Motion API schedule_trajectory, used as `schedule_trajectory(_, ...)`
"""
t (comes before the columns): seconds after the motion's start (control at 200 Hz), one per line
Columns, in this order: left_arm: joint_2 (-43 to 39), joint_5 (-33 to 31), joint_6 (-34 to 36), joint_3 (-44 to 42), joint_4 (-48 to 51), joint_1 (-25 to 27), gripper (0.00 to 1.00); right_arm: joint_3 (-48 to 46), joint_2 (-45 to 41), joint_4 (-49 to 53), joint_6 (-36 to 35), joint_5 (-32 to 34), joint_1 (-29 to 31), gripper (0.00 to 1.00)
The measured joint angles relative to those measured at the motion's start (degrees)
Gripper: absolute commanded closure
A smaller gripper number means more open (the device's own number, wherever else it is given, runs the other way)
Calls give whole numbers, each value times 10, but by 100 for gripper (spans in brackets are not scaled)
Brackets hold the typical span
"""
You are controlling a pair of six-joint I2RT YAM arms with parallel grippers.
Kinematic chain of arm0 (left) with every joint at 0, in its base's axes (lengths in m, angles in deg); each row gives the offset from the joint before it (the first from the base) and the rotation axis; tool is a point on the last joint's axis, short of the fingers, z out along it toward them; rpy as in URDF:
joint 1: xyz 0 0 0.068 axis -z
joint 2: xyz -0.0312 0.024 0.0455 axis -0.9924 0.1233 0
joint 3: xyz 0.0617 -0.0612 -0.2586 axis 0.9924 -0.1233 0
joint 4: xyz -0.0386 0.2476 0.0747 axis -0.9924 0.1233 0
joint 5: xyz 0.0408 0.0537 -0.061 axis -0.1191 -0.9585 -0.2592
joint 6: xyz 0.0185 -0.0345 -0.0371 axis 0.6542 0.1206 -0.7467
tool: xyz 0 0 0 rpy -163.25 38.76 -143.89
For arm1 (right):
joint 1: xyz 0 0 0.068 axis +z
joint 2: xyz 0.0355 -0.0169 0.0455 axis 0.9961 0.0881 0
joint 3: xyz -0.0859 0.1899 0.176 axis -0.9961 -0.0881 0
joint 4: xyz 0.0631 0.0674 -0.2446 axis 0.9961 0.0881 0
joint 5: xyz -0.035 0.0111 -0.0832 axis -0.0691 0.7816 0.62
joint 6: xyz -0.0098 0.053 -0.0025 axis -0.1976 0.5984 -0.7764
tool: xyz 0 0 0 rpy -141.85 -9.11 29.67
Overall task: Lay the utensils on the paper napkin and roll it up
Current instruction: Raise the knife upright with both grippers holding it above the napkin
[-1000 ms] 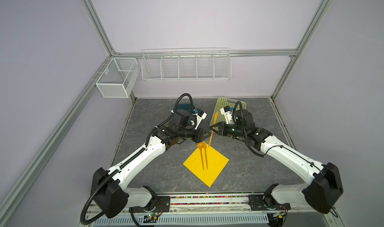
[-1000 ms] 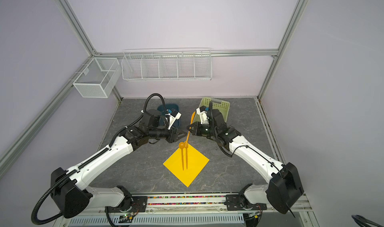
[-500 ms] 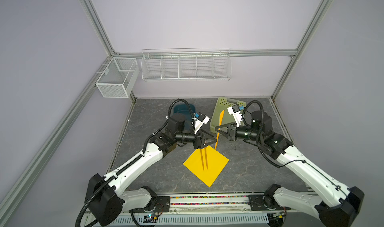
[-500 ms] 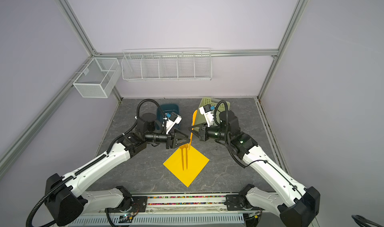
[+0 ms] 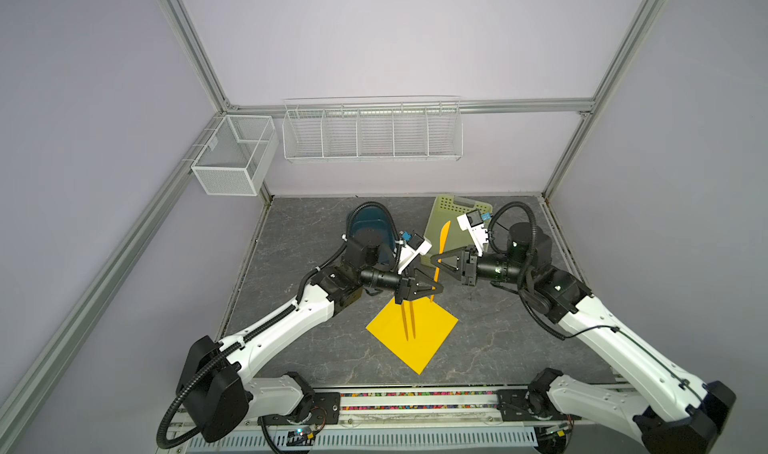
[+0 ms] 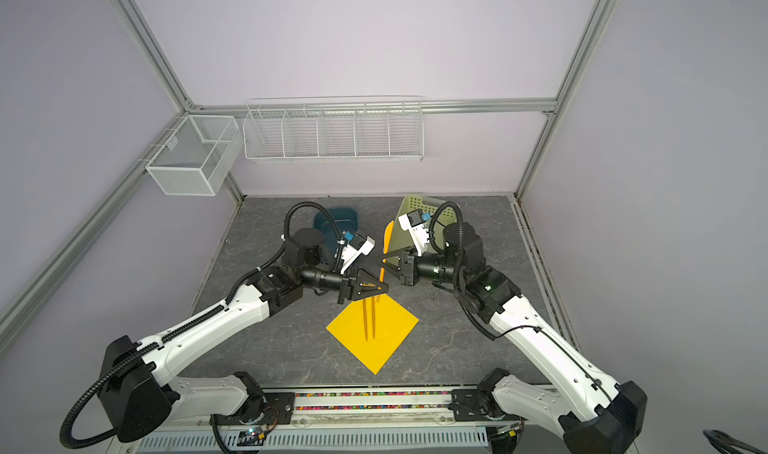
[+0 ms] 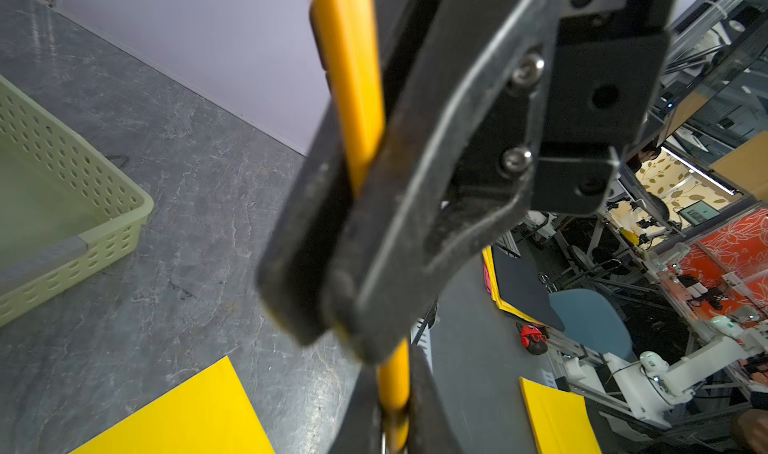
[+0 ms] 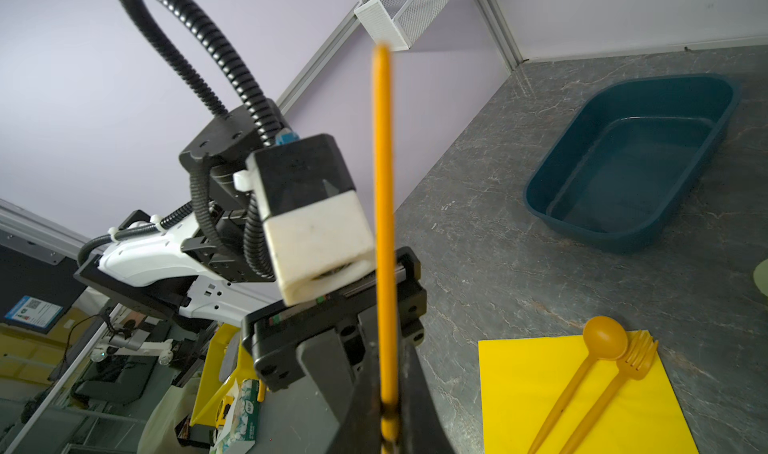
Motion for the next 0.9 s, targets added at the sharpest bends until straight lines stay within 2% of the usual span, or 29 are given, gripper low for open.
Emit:
schedule_trajectory(0.04, 0, 0, -2, 0, -1, 0, 100, 0, -1, 1, -2, 0, 0, 86)
schedule_trajectory(0.155, 0, -28, 3, 0, 0, 2, 100, 5, -5, 18, 1, 12, 3, 61)
schedule_trajectory(0.25, 0, -80, 2, 0, 5, 2, 100, 21, -10, 58, -5, 53, 12, 52)
schedule_trajectory(0.35, 5, -144, -2, 0, 10, 2, 100, 48, -15, 113, -4, 128, 23, 43)
schedule_trajectory(0.47, 15, -225, -5, 7, 33, 7, 100, 67, -14, 156, 3, 209, 39, 44)
schedule_trajectory(0.635, 24, -318, -11, 34, 76, 18, 100, 78, 9, 183, 14, 281, 66, 50)
schedule_trajectory(0.9, 28, -377, -25, 40, 90, 34, 100, 78, 63, 167, 49, 325, 79, 60)
